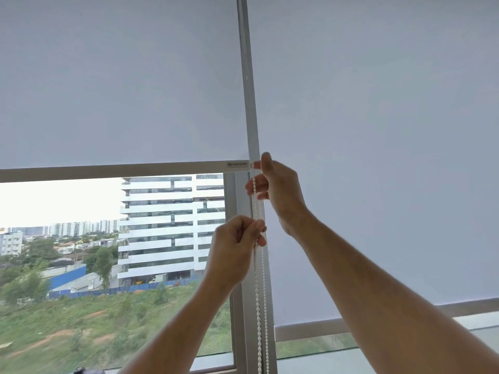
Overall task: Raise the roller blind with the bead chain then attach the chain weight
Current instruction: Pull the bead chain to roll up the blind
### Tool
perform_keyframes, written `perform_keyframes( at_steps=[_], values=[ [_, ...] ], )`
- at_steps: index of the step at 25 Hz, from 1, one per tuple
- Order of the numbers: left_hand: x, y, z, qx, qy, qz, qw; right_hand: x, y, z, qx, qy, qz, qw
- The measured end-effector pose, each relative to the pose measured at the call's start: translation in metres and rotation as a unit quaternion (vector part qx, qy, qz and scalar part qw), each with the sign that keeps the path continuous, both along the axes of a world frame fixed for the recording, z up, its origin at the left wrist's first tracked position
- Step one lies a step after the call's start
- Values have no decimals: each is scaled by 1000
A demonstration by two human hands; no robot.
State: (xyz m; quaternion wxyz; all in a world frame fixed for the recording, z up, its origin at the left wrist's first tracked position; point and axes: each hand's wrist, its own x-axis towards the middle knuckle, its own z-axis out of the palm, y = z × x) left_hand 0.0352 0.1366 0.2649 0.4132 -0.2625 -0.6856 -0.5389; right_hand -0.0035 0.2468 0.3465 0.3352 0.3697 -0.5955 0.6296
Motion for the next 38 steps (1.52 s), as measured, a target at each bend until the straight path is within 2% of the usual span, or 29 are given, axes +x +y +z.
perform_keyframes(
  at_steps=[4, 8, 11, 15, 22, 25, 27, 31, 34, 38],
  values=[
    [-5, -1, -12, -15, 4, 8, 1000, 9, -11, 26, 32, -12, 0, 999],
    [-10, -10, -17, -68, 18, 24, 997, 8, -15, 10, -4, 5, 8, 1000],
    [-11, -16, -16, -28, 43, 31, 998, 12, -16, -1, -12, 19, -21, 1000],
    [-13, -24, 17, 58, 49, 59, 995, 17, -20, -17, -3, 21, -29, 999],
    [8, -12, 96, 36, 52, 26, 998, 16, -29, -52, 13, 33, -31, 999],
    [13, -4, 106, 37, 41, 21, 998, 16, -29, -65, 24, 39, -28, 999],
    [15, -2, 104, 46, 33, 37, 998, 15, -24, -68, 49, 36, 18, 998],
    [20, -6, 96, 49, 30, 11, 998, 12, 6, -58, 124, -10, 123, 985],
    [23, -6, 83, 20, 40, 25, 999, 6, 18, -37, 77, -37, 91, 992],
    [20, 1, 58, -1, 38, 14, 999, 15, 8, 5, 29, -18, 26, 999]
  ],
)
